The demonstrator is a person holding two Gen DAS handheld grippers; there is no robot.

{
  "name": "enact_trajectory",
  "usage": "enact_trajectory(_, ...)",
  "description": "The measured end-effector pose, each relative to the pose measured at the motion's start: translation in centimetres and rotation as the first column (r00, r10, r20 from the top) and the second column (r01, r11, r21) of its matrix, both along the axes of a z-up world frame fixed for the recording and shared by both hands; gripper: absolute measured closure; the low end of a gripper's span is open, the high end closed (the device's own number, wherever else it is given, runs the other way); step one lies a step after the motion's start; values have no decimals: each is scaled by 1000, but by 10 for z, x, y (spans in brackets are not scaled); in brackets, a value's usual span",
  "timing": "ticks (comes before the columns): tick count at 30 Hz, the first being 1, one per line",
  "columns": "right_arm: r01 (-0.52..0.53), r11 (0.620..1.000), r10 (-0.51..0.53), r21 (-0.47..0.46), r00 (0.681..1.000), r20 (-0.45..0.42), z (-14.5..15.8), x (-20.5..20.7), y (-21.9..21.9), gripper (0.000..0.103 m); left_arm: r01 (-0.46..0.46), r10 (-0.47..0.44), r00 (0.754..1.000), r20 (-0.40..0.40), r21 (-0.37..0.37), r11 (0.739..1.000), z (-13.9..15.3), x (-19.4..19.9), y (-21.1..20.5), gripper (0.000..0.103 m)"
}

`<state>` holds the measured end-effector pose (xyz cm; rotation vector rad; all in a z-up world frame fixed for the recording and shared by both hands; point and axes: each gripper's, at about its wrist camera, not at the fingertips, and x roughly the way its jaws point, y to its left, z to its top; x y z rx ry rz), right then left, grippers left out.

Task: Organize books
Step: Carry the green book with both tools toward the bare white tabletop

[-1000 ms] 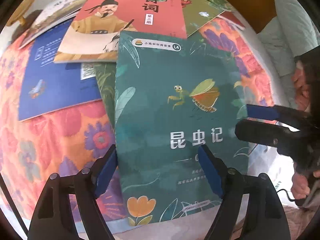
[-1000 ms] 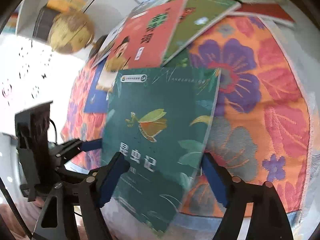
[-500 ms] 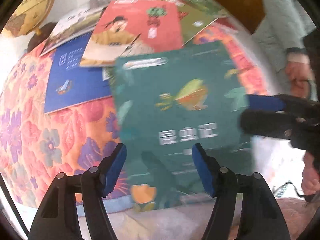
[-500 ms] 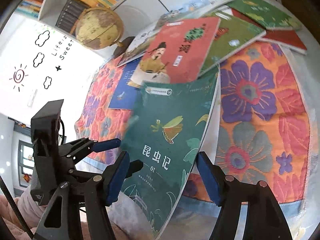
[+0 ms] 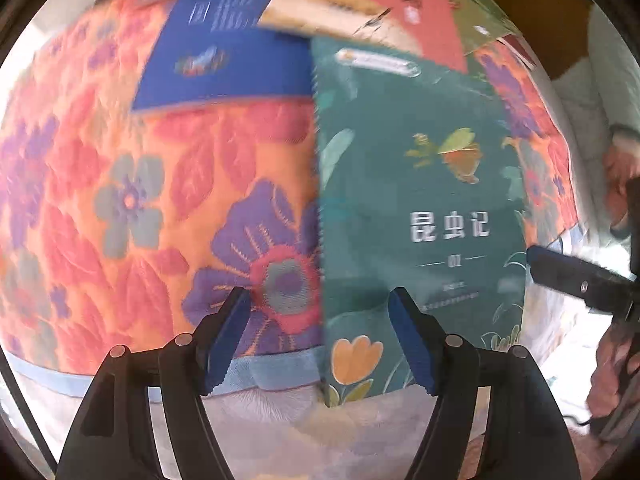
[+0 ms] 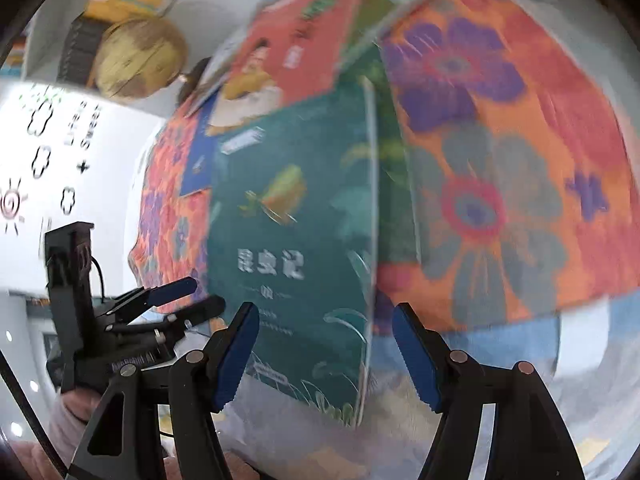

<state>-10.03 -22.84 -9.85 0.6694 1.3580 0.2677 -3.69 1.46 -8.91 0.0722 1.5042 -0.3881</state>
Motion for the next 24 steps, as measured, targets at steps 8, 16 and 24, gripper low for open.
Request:
enact_trajectory(8, -10, 999, 6, 51, 998, 66, -6, 14, 15, 26, 94, -93, 993, 74, -16, 995, 2, 2, -27, 22)
enact_trajectory(16, -136, 990, 138, -21, 975, 176, 21, 10, 47, 41, 129, -122, 978, 169, -33, 991, 31, -2, -24, 32)
enact_trajectory(24, -204, 978, 211, -52, 947, 243, 51, 17, 89, 46, 159, -155, 965, 210, -2, 987, 53, -6, 0, 33)
